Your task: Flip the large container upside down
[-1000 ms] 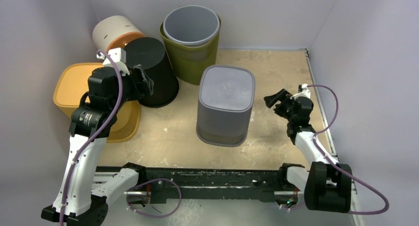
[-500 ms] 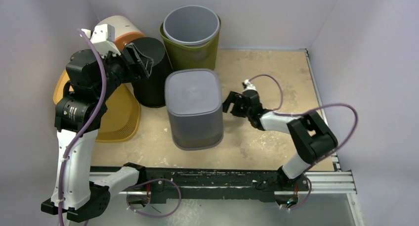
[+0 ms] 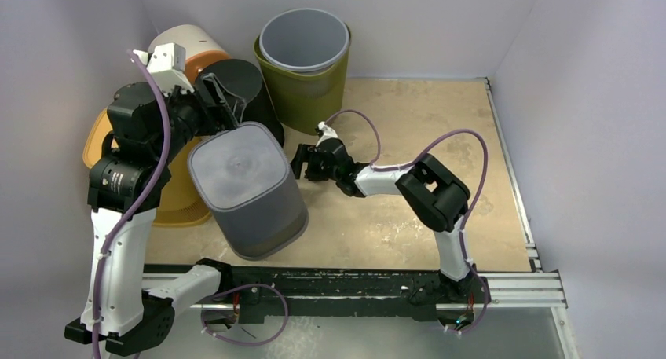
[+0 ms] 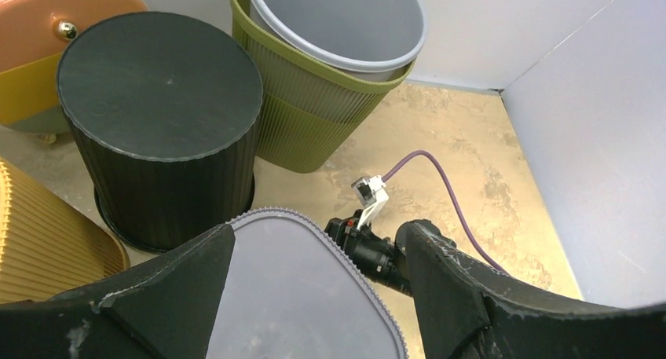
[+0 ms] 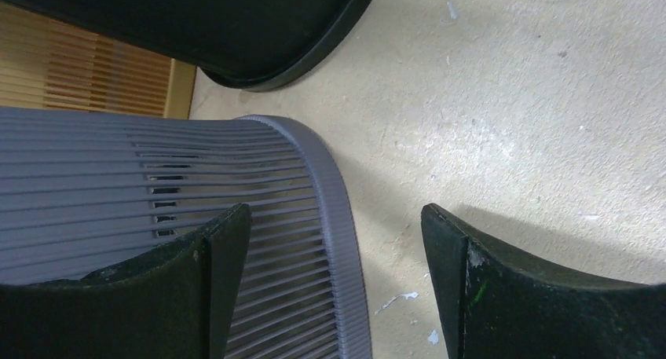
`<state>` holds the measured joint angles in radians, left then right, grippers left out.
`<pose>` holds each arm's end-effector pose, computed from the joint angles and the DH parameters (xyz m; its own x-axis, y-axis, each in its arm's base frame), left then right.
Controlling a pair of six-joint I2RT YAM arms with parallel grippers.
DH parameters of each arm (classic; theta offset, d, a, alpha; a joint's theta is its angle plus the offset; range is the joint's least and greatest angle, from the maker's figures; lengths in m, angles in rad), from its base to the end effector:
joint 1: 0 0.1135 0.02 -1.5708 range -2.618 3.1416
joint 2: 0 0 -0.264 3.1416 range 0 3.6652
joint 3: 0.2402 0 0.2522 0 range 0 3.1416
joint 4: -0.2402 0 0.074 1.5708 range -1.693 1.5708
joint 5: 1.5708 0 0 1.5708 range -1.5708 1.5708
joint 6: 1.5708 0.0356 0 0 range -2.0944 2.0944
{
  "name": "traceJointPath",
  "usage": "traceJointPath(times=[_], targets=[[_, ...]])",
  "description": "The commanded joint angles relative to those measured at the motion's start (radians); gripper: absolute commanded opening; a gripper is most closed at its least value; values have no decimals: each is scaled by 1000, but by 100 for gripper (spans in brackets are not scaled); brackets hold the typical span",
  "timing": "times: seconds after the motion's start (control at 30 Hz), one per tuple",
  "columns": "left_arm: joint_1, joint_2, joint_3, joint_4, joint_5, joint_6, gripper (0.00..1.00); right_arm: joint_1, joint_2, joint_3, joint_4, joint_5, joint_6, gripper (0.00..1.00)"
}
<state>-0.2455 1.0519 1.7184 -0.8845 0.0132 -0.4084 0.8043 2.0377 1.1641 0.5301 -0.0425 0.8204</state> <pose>0.1469 -0.0373 0.5176 -0.2940 -0.3357 -0.8949 0.1512 0.9082 -0.3904 0.3078 0.3218 0.1631 -0.7060 0.3204 -0.6316 -0.3388 0.6304 0.6984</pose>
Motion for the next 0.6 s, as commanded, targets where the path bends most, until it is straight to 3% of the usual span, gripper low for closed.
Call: traceJointPath(times=[0.0, 0.1, 0.23, 0.3, 0.43, 0.57], targets=[[-6, -22, -28, 29, 5, 14, 77, 10, -51, 11, 8, 19, -9, 82], [-6, -38, -72, 41, 6, 17, 77, 9, -129, -36, -65, 63, -61, 84], [-5, -59, -104, 42, -22, 32, 77, 9, -281, -56, -227, 253, -161, 99], [-6, -73, -121, 51, -45, 35, 77, 5, -346, -49, -284, 271, -226, 100], [-6, -80, -144, 43, -53, 43, 77, -29, -399, 21, -392, 327, -327, 100], [-6, -104, -167, 32, -77, 57, 77, -40, -394, 206, -496, 385, -477, 100]])
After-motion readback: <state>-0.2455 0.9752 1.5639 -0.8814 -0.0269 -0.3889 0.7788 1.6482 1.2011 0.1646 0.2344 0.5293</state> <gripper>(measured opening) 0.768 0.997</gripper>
